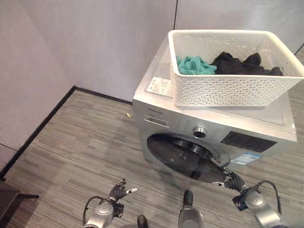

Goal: Grab the laundry basket,head to the washer,open it,put in the laundry and shut it.

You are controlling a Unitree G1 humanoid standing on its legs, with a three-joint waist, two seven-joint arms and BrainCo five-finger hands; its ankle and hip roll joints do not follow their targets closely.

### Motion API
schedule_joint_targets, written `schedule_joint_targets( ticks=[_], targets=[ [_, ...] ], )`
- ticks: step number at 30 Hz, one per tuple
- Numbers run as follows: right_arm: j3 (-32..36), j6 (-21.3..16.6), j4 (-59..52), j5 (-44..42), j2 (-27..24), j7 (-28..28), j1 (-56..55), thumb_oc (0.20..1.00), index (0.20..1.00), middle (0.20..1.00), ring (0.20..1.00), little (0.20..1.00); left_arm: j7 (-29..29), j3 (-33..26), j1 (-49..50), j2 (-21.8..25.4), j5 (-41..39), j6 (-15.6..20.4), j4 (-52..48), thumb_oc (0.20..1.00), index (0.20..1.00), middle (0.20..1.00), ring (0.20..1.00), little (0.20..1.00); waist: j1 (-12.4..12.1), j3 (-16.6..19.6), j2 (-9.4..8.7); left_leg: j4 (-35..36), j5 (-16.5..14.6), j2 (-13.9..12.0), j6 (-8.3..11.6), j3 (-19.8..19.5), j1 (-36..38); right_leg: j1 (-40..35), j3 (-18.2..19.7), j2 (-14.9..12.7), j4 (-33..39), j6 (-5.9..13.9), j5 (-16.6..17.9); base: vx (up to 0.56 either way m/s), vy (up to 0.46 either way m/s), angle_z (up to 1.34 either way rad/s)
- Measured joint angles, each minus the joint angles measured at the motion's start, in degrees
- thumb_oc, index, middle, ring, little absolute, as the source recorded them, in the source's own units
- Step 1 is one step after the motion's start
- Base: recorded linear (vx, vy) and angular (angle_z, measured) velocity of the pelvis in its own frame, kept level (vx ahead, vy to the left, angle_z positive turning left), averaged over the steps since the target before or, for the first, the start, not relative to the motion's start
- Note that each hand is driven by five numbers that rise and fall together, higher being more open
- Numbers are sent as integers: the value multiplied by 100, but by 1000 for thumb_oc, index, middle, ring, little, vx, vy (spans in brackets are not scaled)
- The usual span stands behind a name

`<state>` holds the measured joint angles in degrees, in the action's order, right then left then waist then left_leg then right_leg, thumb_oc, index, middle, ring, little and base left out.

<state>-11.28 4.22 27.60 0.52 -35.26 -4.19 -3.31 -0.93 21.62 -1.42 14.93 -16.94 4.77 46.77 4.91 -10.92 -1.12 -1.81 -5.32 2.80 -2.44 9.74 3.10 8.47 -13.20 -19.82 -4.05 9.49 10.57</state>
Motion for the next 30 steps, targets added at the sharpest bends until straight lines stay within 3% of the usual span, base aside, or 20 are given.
schedule_joint_targets(
  ticks=[2, 4, 5, 11, 23, 26, 30],
  targets=[
    [-186, 0, 180, 67, -43, 13, 155, 1000, 1000, 1000, 1000, 1000, 52, 32, 146, 88, -54, -4, -230, 1000, 1000, 1000, 1000, 1000, -238, 23, -60, 55, 107, -69, 47, -25, -33, -375, -46, -29, 223, 32, -122, -20, -76, 3],
    [-355, 2, 445, 255, -55, 20, 407, 1000, 1000, 1000, 1000, 1000, 161, 26, 325, 218, -87, -3, -402, 1000, 1000, 1000, 1000, 1000, -318, 161, -182, 161, 134, -52, 105, -32, -28, -757, -127, -29, 547, 69, -123, -9, -85, -11],
    [-606, 3, 606, 399, -57, 19, 711, 1000, 1000, 1000, 1000, 1000, 199, 34, 488, 326, -110, -10, -569, 1000, 1000, 1000, 1000, 1000, -458, 242, -294, 259, 200, -29, 202, 43, -33, -834, -171, -31, 797, 281, -323, -8, -81, -26],
    [-1132, 51, 897, 707, 6, 8, 1490, 1000, 1000, 1000, 1000, 1000, 372, 260, 722, 103, -110, -45, -1115, 1000, 1000, 1000, 1000, 1000, -532, 330, 21, 417, 450, -531, 510, -137, -104, -867, -343, 529, 900, 75, -368, 15, -95, 4],
    [-1808, 42, 652, 228, 557, 1, 1616, 1000, 1000, 1000, 1000, 1000, 347, 282, 621, -9, -99, -128, -1147, 1000, 1000, 1000, 1000, 1000, -609, 311, -73, 395, 577, -923, 722, -358, -282, -787, -464, 944, 954, -80, -439, -17, -193, 4],
    [-1793, -41, 653, 50, 527, 41, 1674, 1000, 1000, 1000, 1000, 1000, 316, 301, 474, -73, -105, -126, -1133, 1000, 1000, 1000, 1000, 1000, -716, 260, -30, 221, 601, -1091, 804, -567, -557, -676, -478, 1153, 954, -180, -470, -100, -166, 15],
    [-1700, -343, 938, -137, 473, 212, 1945, 1000, 1000, 1000, 1000, 1000, 192, 339, 412, -184, -116, -109, -999, 1000, 1000, 1000, 1000, 1000, -740, 139, 187, 91, 854, -1361, 969, -906, -1134, -394, -580, 1522, 857, -395, -516, -219, -107, 35]
  ],
)
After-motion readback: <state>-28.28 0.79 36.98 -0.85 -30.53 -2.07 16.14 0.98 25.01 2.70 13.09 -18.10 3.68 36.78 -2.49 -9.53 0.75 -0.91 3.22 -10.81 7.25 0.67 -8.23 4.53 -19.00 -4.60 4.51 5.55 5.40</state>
